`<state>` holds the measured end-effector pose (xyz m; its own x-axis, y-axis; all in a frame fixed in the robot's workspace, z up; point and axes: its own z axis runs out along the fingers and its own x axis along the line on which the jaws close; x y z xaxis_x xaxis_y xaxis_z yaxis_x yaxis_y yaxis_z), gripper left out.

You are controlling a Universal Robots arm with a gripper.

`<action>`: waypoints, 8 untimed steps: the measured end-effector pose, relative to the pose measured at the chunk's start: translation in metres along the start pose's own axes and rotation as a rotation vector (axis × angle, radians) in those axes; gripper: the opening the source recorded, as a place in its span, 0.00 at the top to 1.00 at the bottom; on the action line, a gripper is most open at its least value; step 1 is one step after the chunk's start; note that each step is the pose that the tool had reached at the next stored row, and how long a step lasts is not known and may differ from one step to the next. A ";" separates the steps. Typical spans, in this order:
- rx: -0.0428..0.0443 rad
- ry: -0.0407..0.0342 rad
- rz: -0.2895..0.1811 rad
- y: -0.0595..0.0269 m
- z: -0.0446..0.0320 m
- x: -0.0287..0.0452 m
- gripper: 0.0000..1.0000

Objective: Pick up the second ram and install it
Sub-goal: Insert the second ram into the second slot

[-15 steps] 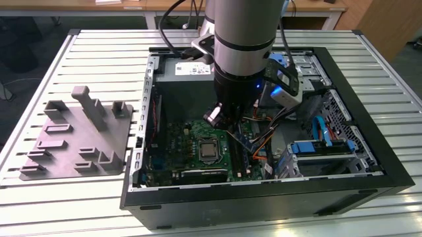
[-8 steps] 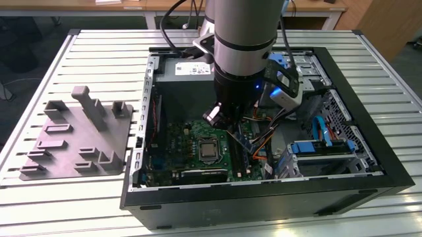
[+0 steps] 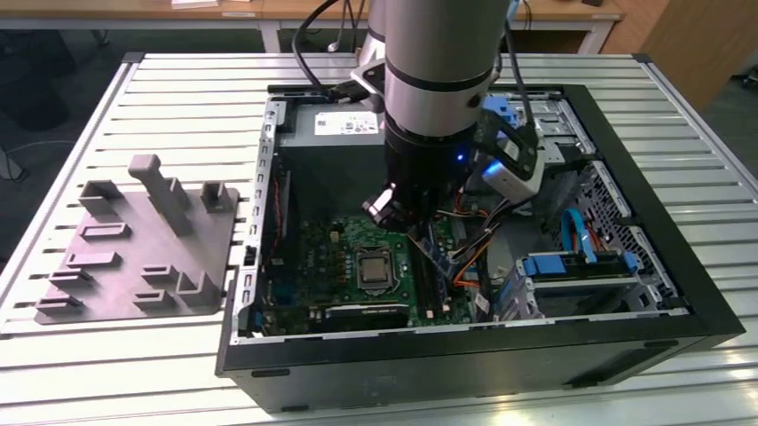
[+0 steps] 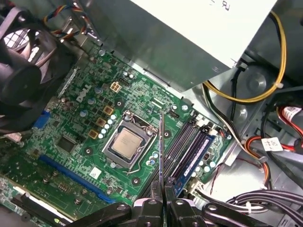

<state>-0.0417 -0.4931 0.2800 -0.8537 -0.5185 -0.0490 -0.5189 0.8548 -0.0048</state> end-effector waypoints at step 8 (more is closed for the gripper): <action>0.0034 0.0003 0.068 0.0000 0.0004 0.0000 0.86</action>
<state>-0.0417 -0.4931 0.2797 -0.8871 -0.4590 -0.0490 -0.4593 0.8883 -0.0048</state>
